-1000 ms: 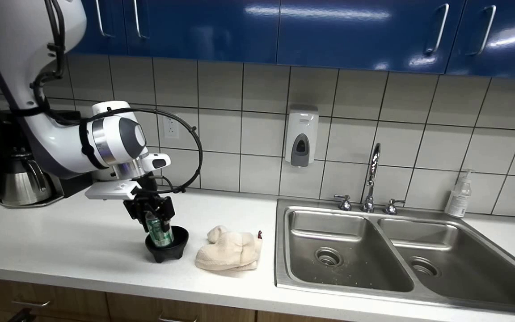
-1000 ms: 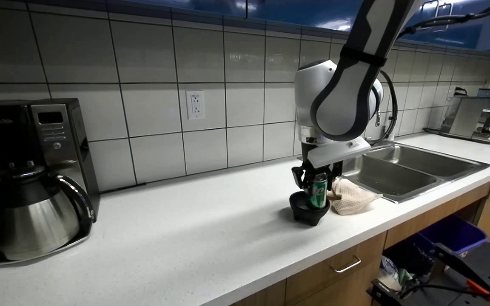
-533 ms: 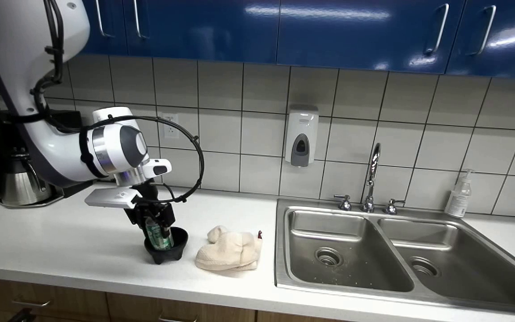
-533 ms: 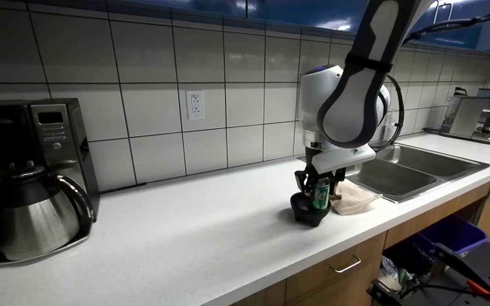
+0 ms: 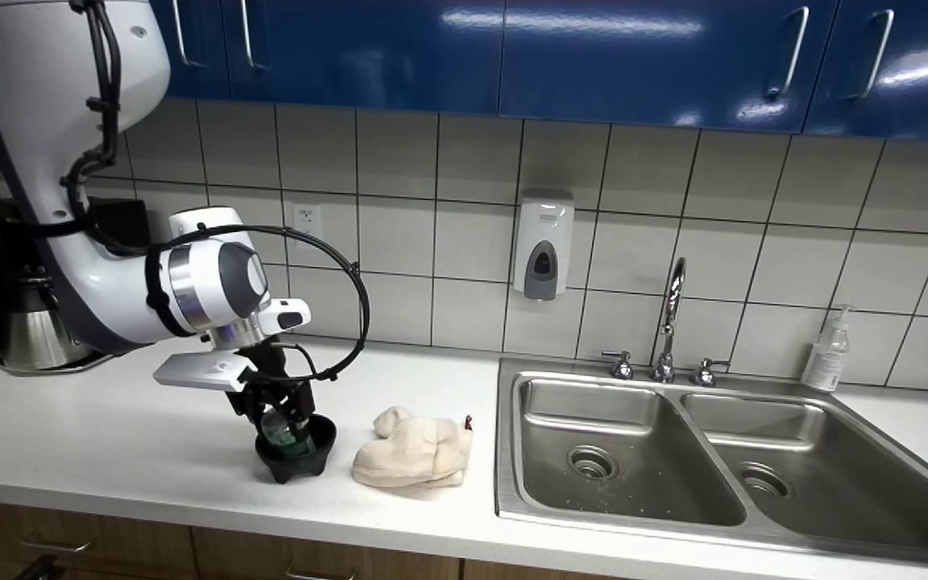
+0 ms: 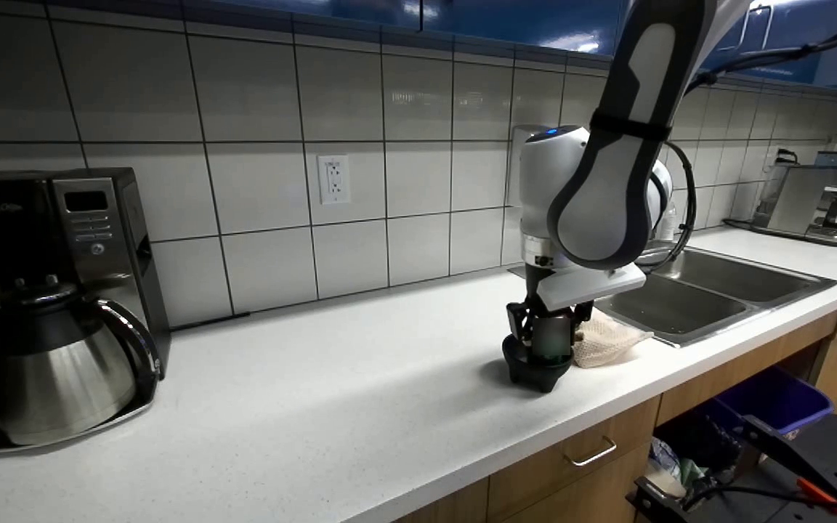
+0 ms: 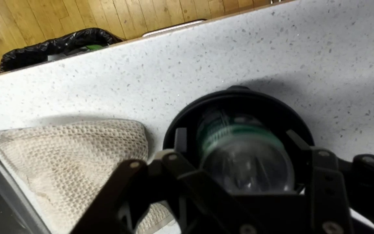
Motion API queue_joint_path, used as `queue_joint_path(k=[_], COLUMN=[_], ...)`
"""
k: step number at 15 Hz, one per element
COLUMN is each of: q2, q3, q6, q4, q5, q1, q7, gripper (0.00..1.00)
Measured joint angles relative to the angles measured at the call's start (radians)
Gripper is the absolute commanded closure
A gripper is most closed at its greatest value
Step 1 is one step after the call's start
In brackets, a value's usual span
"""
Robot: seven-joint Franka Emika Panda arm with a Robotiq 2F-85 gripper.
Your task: Put the can in the bowl
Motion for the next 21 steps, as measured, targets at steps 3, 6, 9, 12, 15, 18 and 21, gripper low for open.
queue_joint_path(k=[3, 6, 9, 12, 15, 18, 21], q2=[0.001, 0.001, 0.000, -0.016, -0.053, -0.104, -0.164], q3=[0.000, 0.000, 0.000, -0.002, -0.019, -0.044, -0.047], q6=[0.001, 0.002, 0.002, 0.002, 0.000, -0.004, -0.007], q4=[0.000, 0.000, 0.000, 0.000, -0.001, -0.013, -0.047], q5=[0.001, 0.001, 0.001, -0.001, -0.014, -0.044, -0.049], q1=[0.000, 0.000, 0.000, 0.007, 0.034, 0.066, 0.081], q7=[0.000, 0.000, 0.000, 0.000, 0.000, 0.001, 0.001], gripper=[0.00, 0.00, 0.00, 0.00, 0.00, 0.00, 0.00])
